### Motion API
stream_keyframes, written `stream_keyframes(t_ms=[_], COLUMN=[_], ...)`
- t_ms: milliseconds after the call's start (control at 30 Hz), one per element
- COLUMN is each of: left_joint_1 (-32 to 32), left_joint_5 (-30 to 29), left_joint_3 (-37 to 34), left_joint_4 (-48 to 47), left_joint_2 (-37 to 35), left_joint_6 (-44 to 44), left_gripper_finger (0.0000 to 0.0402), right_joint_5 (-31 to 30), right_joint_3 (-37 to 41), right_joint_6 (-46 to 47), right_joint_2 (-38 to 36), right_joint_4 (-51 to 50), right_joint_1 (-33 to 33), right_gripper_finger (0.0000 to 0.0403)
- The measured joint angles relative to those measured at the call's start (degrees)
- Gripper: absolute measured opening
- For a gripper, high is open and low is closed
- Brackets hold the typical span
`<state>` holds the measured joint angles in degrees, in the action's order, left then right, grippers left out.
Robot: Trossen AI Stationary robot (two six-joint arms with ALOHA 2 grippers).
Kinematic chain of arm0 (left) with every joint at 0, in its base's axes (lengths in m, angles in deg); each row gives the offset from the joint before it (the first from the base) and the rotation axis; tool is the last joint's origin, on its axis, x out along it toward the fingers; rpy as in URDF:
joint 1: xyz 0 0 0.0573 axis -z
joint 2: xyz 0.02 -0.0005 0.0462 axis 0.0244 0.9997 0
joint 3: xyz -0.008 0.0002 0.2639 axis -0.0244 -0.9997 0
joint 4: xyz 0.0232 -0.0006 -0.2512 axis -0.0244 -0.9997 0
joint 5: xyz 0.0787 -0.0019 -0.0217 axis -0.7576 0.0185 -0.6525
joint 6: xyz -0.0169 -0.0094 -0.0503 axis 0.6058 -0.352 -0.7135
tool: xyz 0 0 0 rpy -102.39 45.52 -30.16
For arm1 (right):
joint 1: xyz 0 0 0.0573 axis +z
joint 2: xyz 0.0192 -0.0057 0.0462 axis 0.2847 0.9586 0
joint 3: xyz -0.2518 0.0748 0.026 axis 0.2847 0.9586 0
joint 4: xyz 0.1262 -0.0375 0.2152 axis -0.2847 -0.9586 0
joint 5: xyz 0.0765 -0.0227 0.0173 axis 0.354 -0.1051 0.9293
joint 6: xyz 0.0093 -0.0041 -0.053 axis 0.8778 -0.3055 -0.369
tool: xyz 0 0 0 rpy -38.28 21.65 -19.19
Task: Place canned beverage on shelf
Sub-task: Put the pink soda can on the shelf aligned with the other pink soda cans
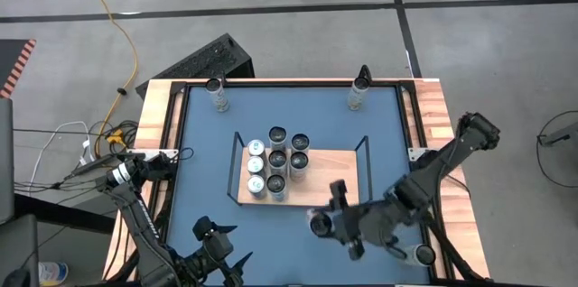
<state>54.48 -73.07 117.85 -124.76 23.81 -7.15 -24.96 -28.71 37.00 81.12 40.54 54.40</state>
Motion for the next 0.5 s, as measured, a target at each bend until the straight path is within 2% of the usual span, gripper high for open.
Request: stream_keyframes(t_ms=[100,267,500], left_joint_1=[0.0,-0.2,-0.5], left_joint_5=[0.0,-1.2,-2.0], left_joint_3=[0.0,0.0,0.0], left_joint_4=[0.0,0.0,-0.1], left_joint_2=[0.0,0.0,0.0], left_joint_6=[0.4,0.5,1.6], left_gripper_finger=[0.0361,0.0361,0.0361], right_joint_5=[1.3,9.2,9.1], right_joint_3=[5.7,15.9,24.4], right_joint_6=[-2.1,-3.5,0.2], right_joint_2=[-3.6,-10.8,-15.6], right_joint_4=[7.9,20.8,22.7], right_joint_1=[-1.4,-4.1,-8.5], right_gripper_finger=[0.0218,0.0218,0.0218])
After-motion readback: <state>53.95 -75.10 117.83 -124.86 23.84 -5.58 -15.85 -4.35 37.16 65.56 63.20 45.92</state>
